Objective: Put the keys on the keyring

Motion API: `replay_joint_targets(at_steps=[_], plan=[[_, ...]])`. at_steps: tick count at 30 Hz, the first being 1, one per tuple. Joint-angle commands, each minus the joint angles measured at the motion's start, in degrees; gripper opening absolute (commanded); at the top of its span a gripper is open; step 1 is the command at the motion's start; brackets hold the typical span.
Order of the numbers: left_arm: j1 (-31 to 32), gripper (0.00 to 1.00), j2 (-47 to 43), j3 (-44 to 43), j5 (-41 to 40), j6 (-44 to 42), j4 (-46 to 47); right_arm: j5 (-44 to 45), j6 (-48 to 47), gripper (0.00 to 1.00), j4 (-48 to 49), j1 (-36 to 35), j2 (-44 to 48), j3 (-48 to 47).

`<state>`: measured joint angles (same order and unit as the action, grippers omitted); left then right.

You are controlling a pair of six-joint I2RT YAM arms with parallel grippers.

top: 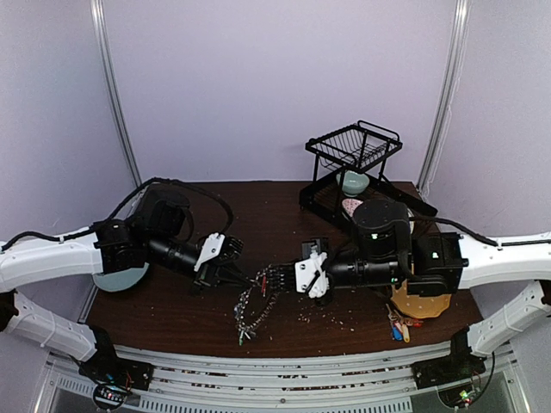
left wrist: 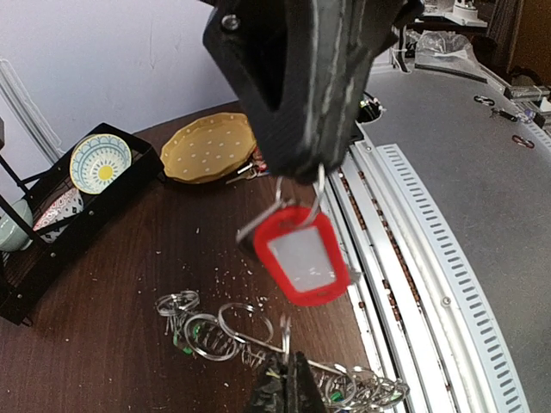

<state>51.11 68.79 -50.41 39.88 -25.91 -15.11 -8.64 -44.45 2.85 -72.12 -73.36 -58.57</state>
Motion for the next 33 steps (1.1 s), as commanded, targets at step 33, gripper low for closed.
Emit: replay_joint_targets(at_steps=[33], plan=[[0.16,0.0,-2.61,1.45,1.85,3.74,9.23,1.48,-8.64,0.0,-5.22,-0.13,-6.03,-4.92]])
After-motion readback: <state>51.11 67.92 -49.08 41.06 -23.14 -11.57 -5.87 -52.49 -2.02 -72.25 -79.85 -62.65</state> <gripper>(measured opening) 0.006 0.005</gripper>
